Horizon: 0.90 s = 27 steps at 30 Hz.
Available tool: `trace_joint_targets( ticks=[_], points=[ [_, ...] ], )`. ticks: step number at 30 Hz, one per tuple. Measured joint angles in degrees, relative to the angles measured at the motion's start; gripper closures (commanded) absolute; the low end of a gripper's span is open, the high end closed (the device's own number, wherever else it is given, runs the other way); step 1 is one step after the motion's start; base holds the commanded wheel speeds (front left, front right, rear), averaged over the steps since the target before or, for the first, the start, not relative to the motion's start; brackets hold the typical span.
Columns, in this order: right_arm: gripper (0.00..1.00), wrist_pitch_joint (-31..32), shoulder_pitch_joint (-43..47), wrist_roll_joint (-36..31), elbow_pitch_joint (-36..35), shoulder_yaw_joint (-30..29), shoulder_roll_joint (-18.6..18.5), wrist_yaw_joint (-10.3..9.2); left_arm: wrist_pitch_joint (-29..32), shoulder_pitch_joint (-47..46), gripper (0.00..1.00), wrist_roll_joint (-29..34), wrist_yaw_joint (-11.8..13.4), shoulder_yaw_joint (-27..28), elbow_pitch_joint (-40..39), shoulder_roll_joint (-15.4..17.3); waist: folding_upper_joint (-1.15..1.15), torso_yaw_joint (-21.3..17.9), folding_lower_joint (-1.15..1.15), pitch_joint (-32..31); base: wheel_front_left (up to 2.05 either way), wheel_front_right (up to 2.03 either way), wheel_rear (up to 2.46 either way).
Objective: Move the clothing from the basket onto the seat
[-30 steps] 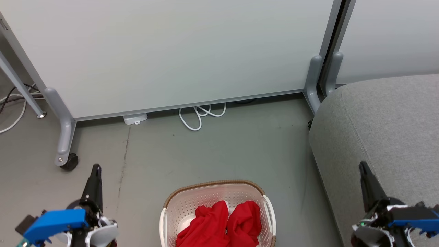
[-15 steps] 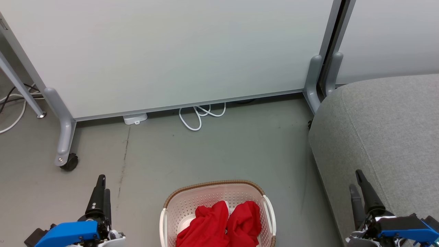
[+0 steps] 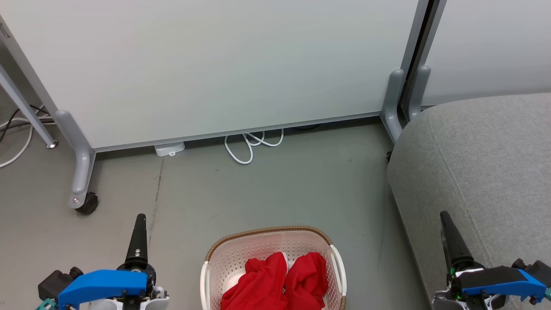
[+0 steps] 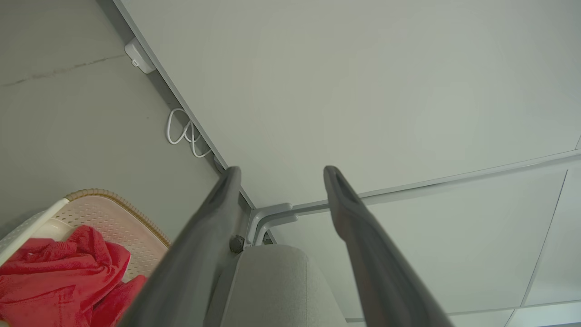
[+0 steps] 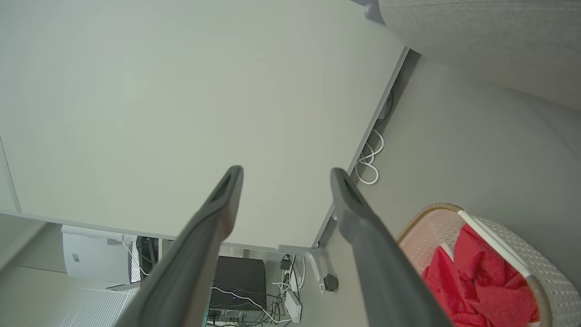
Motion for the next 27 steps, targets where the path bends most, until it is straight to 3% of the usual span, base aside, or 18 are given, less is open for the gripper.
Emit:
trace_joint_targets(
  ticks=[13, 27],
  points=[
    [0.00, -2.76, -0.46, -15.88, 0.45, 0.38, -0.04, 0.01, -2.63, -0.16, 0.00, 14.44, 0.48, -2.99, -0.11, 0.08, 0.00, 0.09, 0.00, -0.01, 0.00, 0.00, 0.00],
    [0.00, -5.36, -1.12, -28.04, 0.86, 1.29, -0.10, 0.03, -5.34, -0.53, 0.00, 28.60, 0.48, -5.38, -0.02, 0.13, 0.00, 0.24, 0.00, 0.12, 0.00, 0.00, 0.00]
  ],
)
